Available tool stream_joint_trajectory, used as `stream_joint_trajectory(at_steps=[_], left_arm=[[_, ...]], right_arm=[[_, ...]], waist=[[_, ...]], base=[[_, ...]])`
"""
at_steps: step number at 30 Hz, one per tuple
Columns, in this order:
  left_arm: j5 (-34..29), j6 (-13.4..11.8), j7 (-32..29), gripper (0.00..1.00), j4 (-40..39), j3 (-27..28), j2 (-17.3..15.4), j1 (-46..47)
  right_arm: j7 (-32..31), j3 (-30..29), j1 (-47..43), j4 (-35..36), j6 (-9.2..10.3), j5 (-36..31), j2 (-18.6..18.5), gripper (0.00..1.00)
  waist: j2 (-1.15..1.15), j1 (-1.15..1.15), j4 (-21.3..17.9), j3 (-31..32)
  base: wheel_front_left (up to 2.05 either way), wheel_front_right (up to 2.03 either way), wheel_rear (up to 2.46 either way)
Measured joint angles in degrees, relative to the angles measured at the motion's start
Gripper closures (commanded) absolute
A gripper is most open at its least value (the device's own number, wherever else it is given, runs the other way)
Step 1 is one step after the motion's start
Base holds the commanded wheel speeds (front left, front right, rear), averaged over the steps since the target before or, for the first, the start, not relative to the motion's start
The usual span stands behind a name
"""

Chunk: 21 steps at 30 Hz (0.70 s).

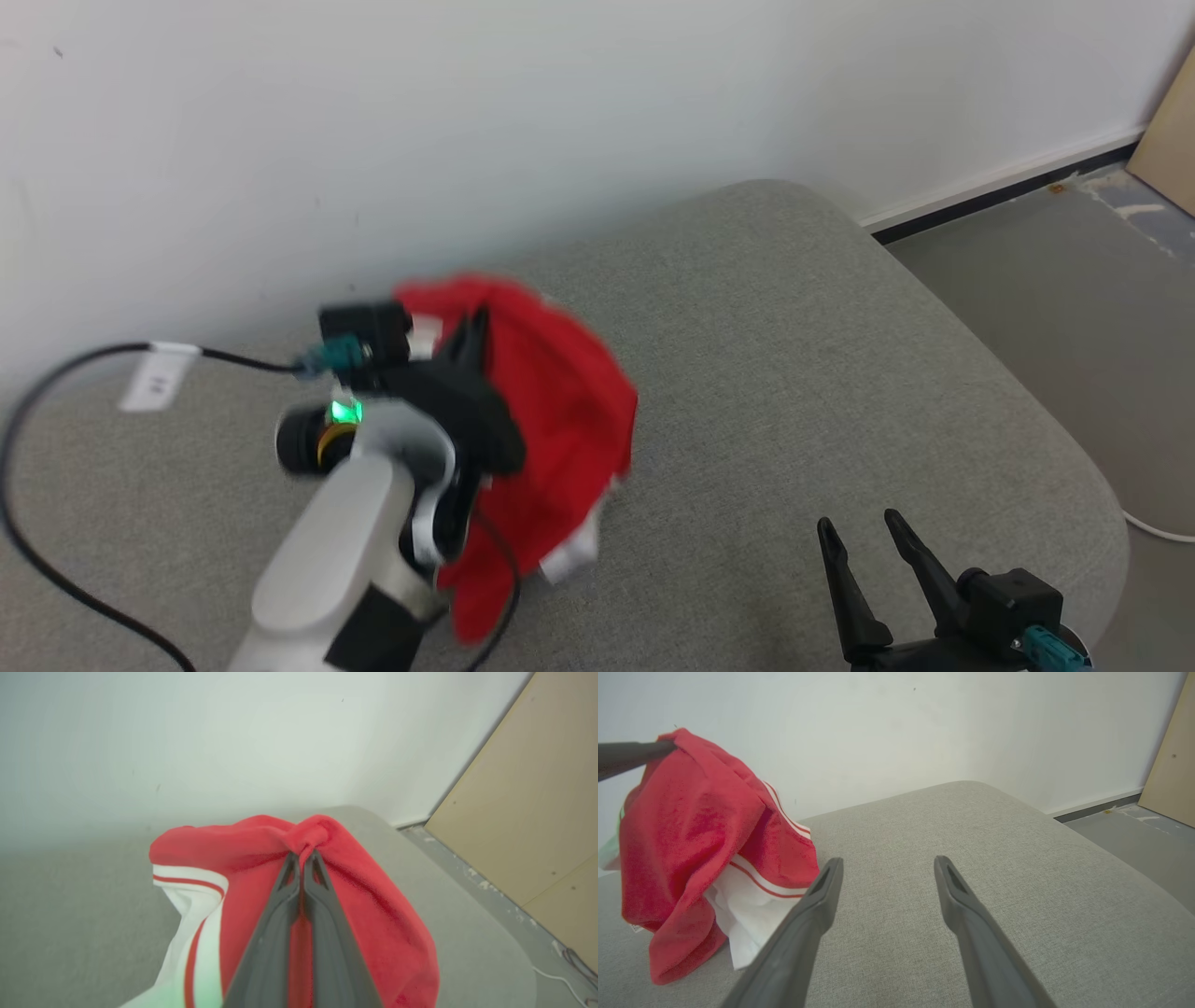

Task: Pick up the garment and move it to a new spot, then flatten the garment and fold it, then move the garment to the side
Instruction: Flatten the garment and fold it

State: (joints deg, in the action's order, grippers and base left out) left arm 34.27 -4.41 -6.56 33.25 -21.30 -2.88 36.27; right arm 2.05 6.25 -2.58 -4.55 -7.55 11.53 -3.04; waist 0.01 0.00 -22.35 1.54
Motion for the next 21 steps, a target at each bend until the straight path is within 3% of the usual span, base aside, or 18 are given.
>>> stream_joint_trajectory(at_steps=[7,11,17,21], left_arm=[[7.35,0.86,15.85,1.0,-10.45,-1.77,0.0,8.94],[11.61,-0.02,18.94,1.0,-13.05,-2.58,0.03,8.99],[14.47,-3.2,21.19,1.0,-9.6,-0.64,-0.01,-8.08],[10.07,-0.8,21.46,1.0,-7.16,0.25,0.02,-19.26]], right_arm=[[0.55,0.05,0.03,-0.7,0.0,0.45,0.04,0.0],[1.02,-0.49,-0.08,-0.81,0.0,0.55,0.07,0.0],[1.75,-0.85,-0.79,-1.4,0.0,1.34,0.11,0.0],[1.98,0.23,-0.9,-1.93,0.0,1.83,0.16,0.0]], waist=[[0.0,0.0,1.04,0.23],[-0.01,0.0,2.1,0.48],[0.0,0.0,4.56,0.77],[0.0,0.0,6.33,0.95]], base=[[0.0,0.0,0.0],[0.0,0.0,0.0],[0.0,0.0,0.0],[0.0,0.0,0.0]])
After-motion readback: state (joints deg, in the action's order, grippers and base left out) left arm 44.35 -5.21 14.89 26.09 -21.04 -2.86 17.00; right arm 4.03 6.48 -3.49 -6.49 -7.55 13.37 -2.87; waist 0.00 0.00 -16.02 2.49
